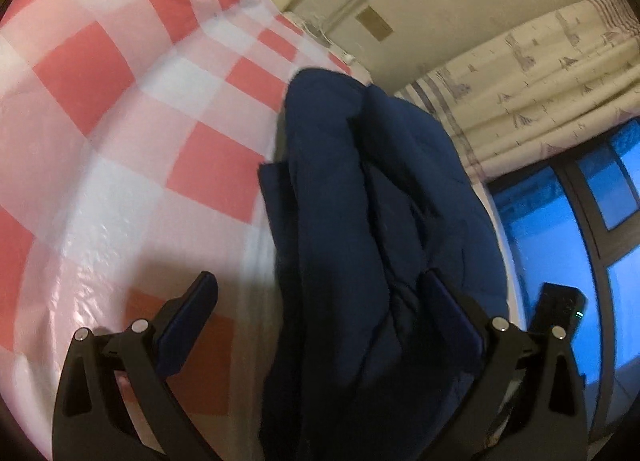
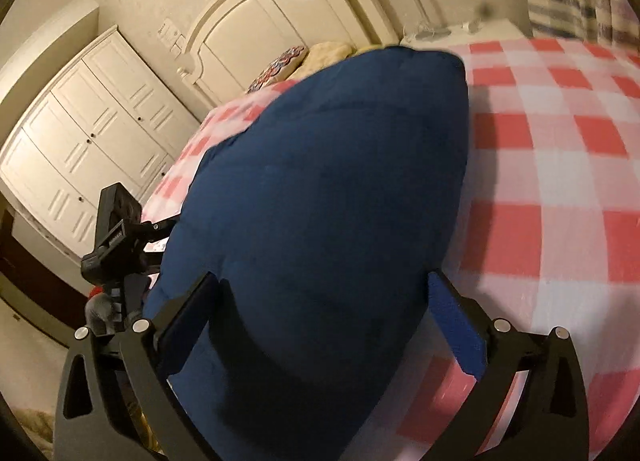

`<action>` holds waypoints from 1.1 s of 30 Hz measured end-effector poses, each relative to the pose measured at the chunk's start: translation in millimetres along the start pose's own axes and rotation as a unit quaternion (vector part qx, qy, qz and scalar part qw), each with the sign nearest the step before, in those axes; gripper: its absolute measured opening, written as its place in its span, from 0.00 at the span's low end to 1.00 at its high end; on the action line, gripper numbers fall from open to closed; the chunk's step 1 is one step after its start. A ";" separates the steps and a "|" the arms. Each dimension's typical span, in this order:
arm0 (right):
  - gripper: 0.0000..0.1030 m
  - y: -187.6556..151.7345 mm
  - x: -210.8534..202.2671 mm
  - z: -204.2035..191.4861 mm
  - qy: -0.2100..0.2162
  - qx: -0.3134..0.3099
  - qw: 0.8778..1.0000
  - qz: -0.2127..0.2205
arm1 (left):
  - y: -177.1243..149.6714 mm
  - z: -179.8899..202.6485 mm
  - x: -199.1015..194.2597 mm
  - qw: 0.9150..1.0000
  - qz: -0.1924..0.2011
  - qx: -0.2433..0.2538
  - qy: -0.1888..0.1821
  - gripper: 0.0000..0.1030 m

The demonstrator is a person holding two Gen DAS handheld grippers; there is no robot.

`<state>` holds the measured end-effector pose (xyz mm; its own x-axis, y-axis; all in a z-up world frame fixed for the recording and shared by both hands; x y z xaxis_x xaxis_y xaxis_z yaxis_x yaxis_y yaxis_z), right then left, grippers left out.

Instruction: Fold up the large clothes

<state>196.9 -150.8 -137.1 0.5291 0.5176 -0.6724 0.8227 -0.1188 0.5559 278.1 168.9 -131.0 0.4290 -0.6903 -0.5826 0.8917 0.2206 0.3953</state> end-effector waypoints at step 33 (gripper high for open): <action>0.74 110.5 -4.7 76.6 -0.071 -0.057 0.988 0.127 | 71.5 87.7 138.9 0.999 0.024 0.020 -0.010 0.59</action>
<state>301.3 -231.3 -110.0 0.7458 0.3583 -0.5616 0.6353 -0.1290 0.7614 388.8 28.4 -121.4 0.4679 -0.6936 -0.5477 0.8633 0.2260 0.4513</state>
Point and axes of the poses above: each gripper's, at about its wrist camera, not at the fingertips, and x roughly the way its jaws point, z to its right, y to its top, the point moved 5 cm from there along x, roughly the way its jaws point, and after that the axes turned 4 degrees about -y, right-handed, at the moved point
